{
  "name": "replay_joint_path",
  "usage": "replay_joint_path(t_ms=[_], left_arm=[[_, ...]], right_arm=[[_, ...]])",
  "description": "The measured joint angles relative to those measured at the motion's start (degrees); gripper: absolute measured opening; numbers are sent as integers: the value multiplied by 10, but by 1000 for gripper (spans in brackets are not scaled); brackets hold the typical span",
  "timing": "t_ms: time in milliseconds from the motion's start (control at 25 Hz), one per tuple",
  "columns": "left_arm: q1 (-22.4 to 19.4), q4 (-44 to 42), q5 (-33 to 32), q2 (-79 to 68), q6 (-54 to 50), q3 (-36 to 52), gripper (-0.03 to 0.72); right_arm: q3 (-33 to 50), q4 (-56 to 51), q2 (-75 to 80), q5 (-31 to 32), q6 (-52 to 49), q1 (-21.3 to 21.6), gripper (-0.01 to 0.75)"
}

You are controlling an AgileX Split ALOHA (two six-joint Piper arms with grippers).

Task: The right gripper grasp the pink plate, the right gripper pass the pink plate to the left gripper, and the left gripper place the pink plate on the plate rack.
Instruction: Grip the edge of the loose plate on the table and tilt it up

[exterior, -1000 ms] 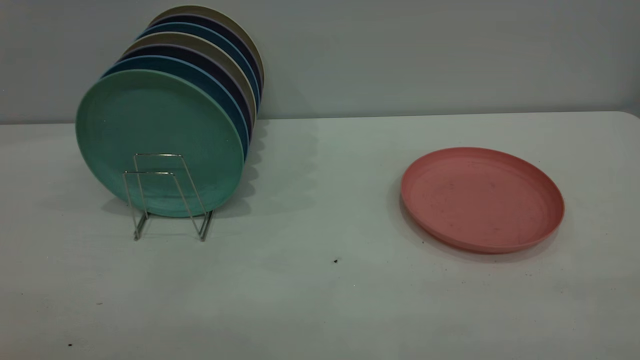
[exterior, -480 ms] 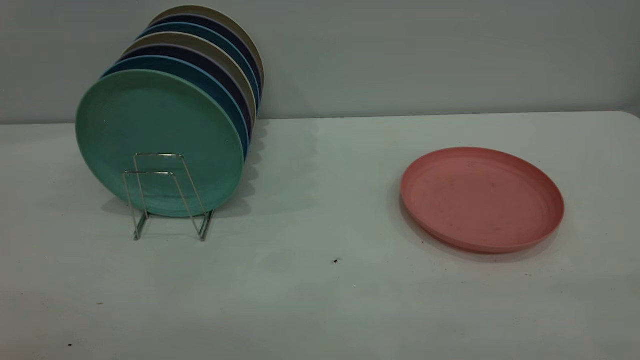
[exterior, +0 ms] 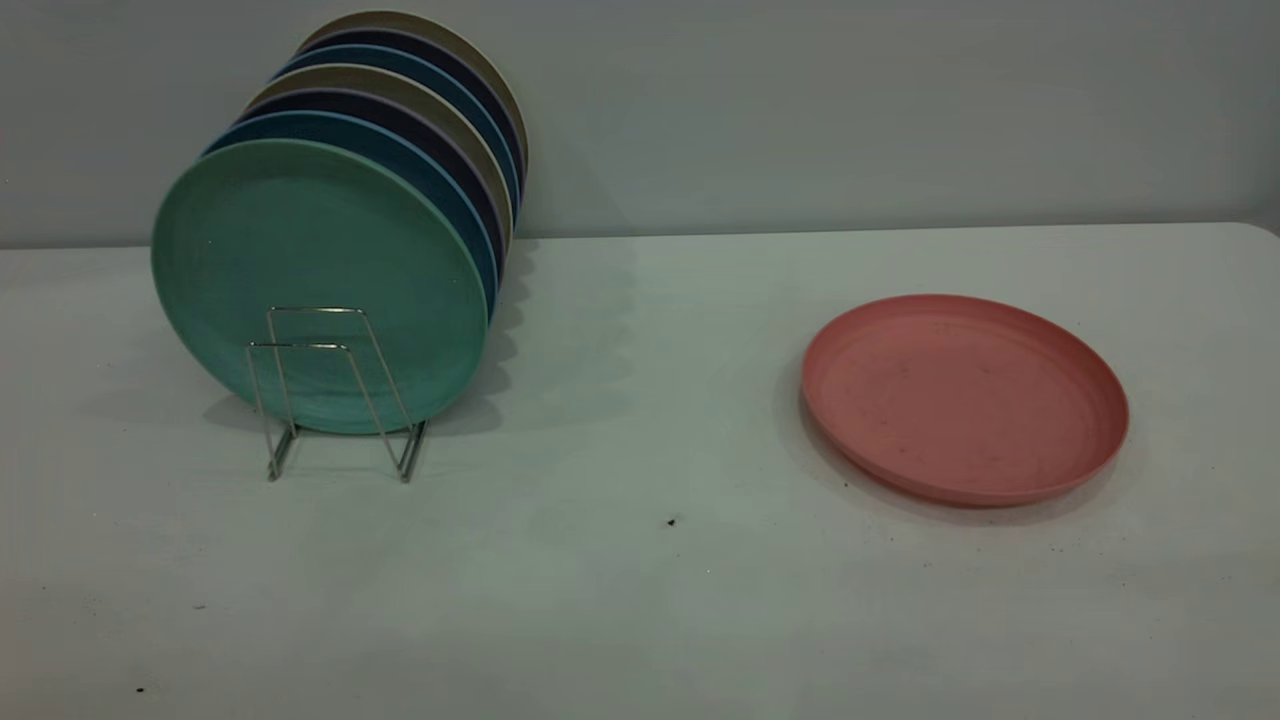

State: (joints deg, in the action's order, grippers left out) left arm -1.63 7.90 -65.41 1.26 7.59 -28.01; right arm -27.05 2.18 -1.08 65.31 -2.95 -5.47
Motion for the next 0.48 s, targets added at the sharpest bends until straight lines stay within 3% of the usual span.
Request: replay_joint_path(t_ms=[480], left_arm=[[0, 3, 3, 0, 0, 0, 429]], right_arm=[[0, -1, 0, 0, 0, 0, 240]])
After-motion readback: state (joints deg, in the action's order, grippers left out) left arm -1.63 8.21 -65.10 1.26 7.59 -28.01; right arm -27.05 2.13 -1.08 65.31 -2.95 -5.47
